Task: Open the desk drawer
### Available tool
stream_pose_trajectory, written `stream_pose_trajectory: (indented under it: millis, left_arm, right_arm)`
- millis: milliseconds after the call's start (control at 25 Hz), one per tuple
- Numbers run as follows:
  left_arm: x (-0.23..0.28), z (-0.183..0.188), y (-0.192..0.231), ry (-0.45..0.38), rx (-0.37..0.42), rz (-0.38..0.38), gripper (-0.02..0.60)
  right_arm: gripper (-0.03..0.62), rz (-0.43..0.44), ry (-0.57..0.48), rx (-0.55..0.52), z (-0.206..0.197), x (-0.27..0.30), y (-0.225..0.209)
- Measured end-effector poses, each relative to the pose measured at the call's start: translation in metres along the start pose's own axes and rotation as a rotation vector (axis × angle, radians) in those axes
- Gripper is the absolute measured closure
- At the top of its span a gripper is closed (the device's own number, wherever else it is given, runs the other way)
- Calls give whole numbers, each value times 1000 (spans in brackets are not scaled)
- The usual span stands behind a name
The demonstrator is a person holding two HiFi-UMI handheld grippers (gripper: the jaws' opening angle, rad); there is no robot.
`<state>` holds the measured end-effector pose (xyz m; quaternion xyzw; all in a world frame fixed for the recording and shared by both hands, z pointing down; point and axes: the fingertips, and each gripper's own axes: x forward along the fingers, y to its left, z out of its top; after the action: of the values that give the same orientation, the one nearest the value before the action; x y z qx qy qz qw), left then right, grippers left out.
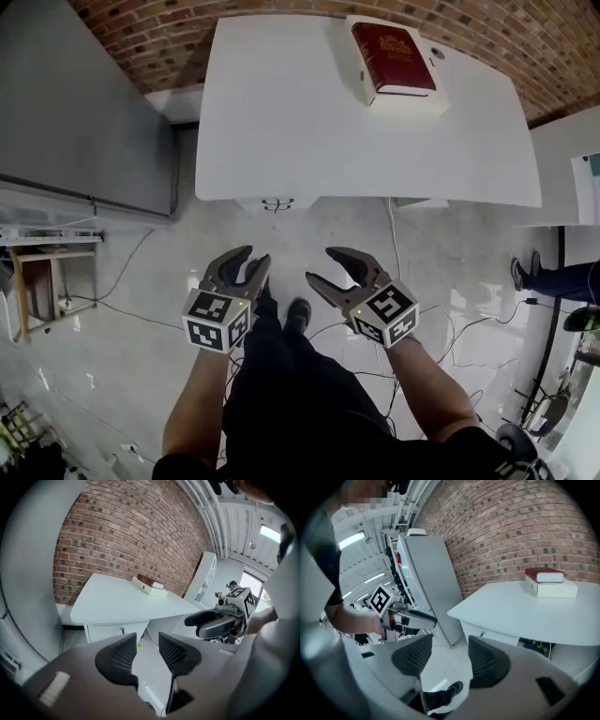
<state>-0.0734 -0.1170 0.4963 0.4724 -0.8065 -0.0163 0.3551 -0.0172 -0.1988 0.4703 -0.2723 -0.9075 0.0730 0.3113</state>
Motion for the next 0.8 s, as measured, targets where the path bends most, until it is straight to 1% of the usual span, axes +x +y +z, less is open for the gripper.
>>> stream_pose_trajectory:
  millis: [120,200,320,440,600,800]
  left_arm:
    - [12,-19,17,-15,-52,31,426]
    - [25,-30,29,-21,-73,44,426]
    - [45,-46,44,-24,-82,49,426]
    - [58,-60,56,-23,-76,47,426]
    - [69,-70,70,-34,-87,58,426]
    - [77,-86,78,-43,-99,71,430]
  right_arm:
    - [350,20,3,-17,-15,17,-11]
    - [353,20,7,-2,-31,30,-23]
    - [359,11,22,29,-57,52,-37]
    - [361,18,34,25,-71,72,-34]
    - [361,42,48,-29,-77,93,-31]
    - [361,43,51,-149,-75,116,-39]
